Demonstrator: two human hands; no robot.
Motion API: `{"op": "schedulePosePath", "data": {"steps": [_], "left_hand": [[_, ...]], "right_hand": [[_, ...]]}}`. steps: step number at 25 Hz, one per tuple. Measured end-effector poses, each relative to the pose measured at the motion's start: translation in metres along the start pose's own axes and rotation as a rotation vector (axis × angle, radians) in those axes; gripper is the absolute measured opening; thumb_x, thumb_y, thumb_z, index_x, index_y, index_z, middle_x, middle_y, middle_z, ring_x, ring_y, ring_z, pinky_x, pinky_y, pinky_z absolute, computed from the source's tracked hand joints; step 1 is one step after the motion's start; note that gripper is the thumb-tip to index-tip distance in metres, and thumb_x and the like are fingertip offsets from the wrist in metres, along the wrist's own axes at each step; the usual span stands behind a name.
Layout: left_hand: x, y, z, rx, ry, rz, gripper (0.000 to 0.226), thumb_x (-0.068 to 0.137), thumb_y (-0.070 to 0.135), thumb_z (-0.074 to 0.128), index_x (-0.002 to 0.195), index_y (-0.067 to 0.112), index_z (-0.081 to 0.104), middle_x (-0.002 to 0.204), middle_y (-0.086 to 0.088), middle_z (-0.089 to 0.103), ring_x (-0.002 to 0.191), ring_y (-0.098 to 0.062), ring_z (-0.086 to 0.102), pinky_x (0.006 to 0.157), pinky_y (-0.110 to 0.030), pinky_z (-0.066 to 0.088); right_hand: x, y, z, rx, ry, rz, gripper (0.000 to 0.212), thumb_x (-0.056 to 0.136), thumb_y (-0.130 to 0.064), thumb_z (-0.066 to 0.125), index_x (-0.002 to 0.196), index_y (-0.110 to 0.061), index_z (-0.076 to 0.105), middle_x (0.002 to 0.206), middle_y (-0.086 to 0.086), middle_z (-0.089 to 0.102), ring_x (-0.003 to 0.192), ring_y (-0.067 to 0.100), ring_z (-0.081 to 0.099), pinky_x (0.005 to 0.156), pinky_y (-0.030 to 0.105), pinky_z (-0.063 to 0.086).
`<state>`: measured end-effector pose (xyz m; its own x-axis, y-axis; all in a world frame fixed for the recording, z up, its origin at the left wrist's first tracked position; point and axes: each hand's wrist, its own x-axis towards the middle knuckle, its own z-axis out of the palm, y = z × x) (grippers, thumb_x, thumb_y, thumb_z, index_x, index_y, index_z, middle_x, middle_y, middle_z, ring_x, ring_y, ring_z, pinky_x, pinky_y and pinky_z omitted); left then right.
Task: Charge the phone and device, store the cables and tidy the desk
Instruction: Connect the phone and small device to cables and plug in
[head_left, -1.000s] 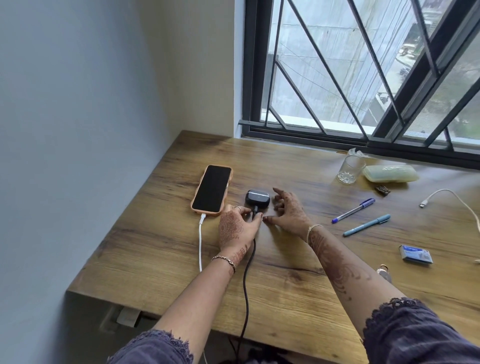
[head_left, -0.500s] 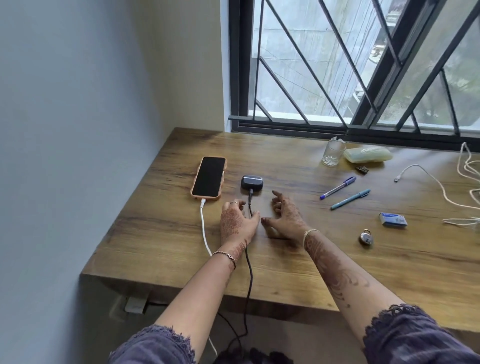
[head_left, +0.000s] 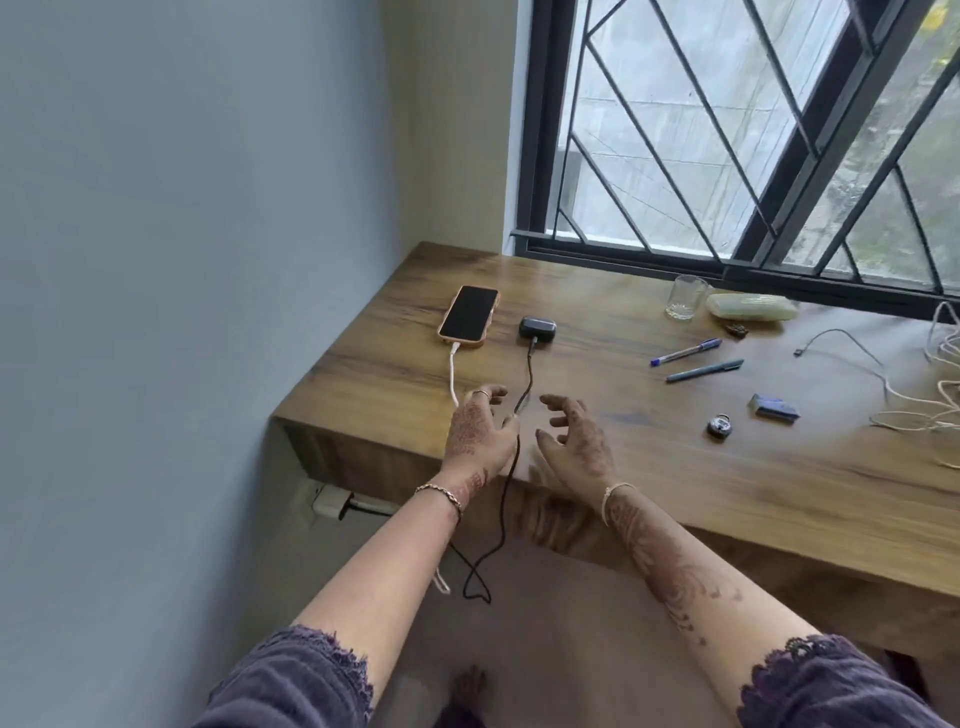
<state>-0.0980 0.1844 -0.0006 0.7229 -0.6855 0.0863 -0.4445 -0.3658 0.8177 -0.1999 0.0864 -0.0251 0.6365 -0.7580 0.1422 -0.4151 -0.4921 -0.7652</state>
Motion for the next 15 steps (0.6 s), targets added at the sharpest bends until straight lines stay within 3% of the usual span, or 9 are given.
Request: {"op": "schedulePosePath", "data": {"steps": [6,11,15], "left_hand": [[-0.063,-0.049,-0.045,-0.015,0.155,-0.104,0.024,0.082,0.019,0.066,0.106,0.020,0.064,0.099,0.003,0.064,0.085,-0.009,0.060,0.082,-0.023,0.050],[-0.094,-0.098,-0.082,-0.079,0.241,-0.236,0.020,0.080,0.011,0.065,0.098,0.020,0.065,0.091,0.002,0.067,0.077,-0.013,0.062,0.081,-0.035,0.055],[-0.118,-0.144,-0.108,-0.094,0.219,-0.326,0.022,0.082,0.010,0.064,0.103,0.017,0.065,0.105,-0.002,0.067,0.095,-0.016,0.064,0.092,-0.034,0.051]], "right_hand": [[-0.070,-0.040,0.059,0.070,0.024,-0.099,0.021,0.080,-0.013,0.065,0.099,-0.021,0.061,0.094,-0.005,0.062,0.079,0.009,0.061,0.080,0.028,0.053],[-0.106,-0.062,0.111,0.048,-0.121,-0.050,0.018,0.080,-0.013,0.064,0.095,-0.022,0.064,0.089,-0.007,0.065,0.082,0.009,0.062,0.081,0.020,0.048],[-0.121,-0.079,0.158,0.069,-0.250,0.107,0.022,0.084,-0.014,0.061,0.104,-0.018,0.069,0.101,-0.002,0.071,0.098,0.013,0.064,0.091,0.018,0.044]]}}
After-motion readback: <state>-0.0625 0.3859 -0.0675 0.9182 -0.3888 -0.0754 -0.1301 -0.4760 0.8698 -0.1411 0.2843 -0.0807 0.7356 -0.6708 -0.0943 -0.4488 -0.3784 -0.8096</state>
